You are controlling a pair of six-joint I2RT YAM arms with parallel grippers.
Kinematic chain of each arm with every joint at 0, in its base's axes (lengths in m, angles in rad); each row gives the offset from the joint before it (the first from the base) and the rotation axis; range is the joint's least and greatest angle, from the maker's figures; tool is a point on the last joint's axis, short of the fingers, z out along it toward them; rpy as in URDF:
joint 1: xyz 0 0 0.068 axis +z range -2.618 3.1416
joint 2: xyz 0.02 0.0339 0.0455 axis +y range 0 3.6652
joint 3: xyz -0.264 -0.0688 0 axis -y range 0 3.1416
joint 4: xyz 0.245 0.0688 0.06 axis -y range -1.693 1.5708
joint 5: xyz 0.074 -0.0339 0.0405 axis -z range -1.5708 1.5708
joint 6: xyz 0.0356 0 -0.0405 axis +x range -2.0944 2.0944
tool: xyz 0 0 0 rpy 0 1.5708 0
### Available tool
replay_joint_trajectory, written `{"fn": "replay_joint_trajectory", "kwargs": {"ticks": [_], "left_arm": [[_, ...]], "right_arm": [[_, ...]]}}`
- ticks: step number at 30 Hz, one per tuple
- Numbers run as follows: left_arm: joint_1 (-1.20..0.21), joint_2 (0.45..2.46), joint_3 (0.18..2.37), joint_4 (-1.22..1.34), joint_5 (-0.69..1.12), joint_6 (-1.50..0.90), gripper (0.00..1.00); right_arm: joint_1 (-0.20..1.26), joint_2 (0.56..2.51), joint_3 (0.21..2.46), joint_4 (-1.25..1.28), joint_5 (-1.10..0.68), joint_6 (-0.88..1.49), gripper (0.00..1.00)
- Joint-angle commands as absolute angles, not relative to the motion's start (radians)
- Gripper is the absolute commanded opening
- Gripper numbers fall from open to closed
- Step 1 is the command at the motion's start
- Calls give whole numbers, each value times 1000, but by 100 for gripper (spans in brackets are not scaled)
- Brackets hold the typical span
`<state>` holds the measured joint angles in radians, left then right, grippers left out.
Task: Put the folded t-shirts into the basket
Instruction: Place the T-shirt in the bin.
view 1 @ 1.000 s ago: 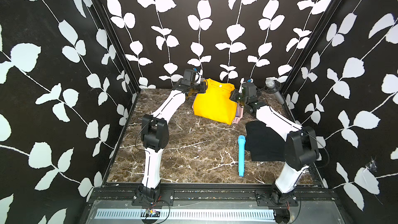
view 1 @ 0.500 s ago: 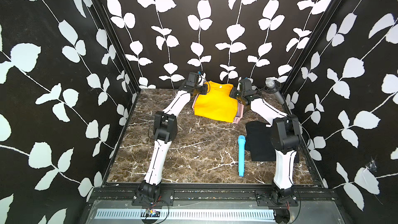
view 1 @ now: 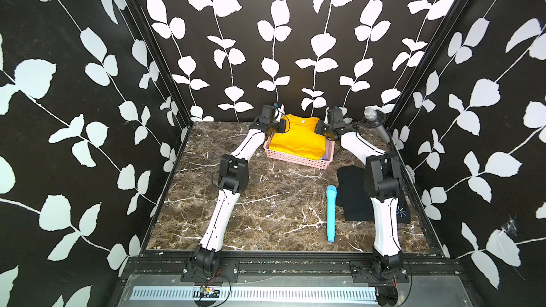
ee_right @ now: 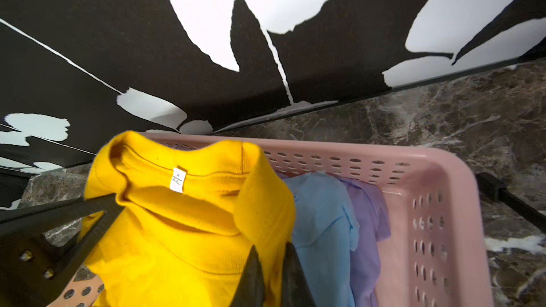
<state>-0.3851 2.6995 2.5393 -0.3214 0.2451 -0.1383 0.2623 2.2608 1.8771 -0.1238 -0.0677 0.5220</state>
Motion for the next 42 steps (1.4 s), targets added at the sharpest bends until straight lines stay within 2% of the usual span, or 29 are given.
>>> {"fn": "replay_joint_trajectory", "kwargs": {"ticks": [1,4,7,11,14,20,24,29,42], "left_arm": [[-366,2698,2565,-322,204,-131,5],[-367,2698,2565,-336,182,-124,12],[-367,2690,2565,-352,154,-114,25],[-367,2663,2560,-389,125,-99,42],[-367,2618,2535,-408,117,-99,51],[-371,2499,2408,-414,172,-121,65],[-382,2424,2313,-411,204,-119,67],[-417,2343,2191,-423,212,-82,66],[-462,2307,2038,-528,140,-99,65]], "right_arm": [[237,2284,1901,-154,-27,501,3],[235,2297,1915,-189,4,487,12],[235,2302,1937,-231,41,454,22],[236,2291,1972,-290,101,396,29],[236,2262,1980,-311,105,358,41],[246,2172,1889,-250,4,338,43],[275,2132,1830,-234,-56,313,42],[312,2136,1802,-235,-80,293,40],[296,2366,2025,-429,-56,316,36]]}}
